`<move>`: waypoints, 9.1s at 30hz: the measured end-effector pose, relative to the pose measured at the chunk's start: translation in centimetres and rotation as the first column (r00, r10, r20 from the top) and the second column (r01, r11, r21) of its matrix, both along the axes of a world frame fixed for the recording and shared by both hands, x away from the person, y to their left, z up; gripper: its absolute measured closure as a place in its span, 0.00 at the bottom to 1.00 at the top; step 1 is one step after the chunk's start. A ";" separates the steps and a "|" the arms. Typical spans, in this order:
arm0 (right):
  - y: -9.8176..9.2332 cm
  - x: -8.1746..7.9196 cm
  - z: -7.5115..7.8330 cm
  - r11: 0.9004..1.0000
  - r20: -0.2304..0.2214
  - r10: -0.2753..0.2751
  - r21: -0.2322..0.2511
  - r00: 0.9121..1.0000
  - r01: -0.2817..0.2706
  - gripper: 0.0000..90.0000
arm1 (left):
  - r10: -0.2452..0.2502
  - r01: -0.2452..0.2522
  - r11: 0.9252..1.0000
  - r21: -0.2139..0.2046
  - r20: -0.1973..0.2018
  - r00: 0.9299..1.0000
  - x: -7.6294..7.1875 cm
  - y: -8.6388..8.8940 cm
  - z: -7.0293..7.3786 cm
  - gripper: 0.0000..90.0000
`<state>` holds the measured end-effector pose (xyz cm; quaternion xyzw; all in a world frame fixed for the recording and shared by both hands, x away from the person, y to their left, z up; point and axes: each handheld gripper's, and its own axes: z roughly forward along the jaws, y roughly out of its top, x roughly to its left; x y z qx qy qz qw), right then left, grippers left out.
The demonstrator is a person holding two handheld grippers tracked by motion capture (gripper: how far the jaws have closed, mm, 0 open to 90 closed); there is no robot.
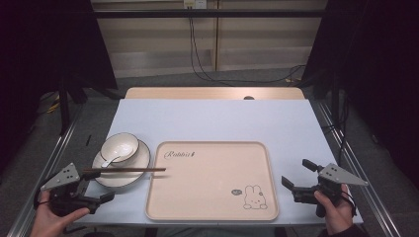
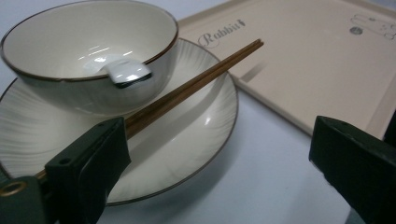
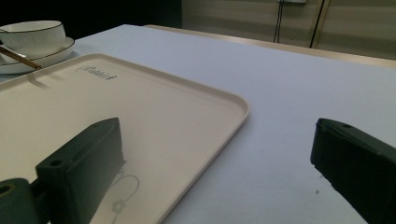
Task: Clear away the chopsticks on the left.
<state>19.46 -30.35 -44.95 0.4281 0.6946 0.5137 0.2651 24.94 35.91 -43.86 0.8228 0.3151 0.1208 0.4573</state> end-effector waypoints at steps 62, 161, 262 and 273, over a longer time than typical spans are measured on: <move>-0.2 0.1 -0.1 1.000 -0.003 -0.017 0.014 1.000 0.017 0.03 | -0.201 0.224 0.942 0.249 -0.114 0.973 5.2 -1.6 -0.5 0.94; 0.1 0.0 0.0 1.000 0.002 0.012 0.013 1.000 -0.012 0.03 | 0.337 -0.305 0.941 0.145 -0.334 0.880 2.0 -16.4 -2.5 0.93; 0.0 0.1 0.0 1.000 0.009 0.002 0.016 1.000 -0.002 0.03 | 0.007 -0.011 0.998 -0.063 -0.053 0.999 1.5 1.8 0.1 0.09; 0.1 0.0 0.0 1.000 0.006 -0.004 0.013 1.000 0.004 0.03 | -0.015 0.019 0.998 0.067 -0.059 0.998 4.0 1.5 -1.1 0.18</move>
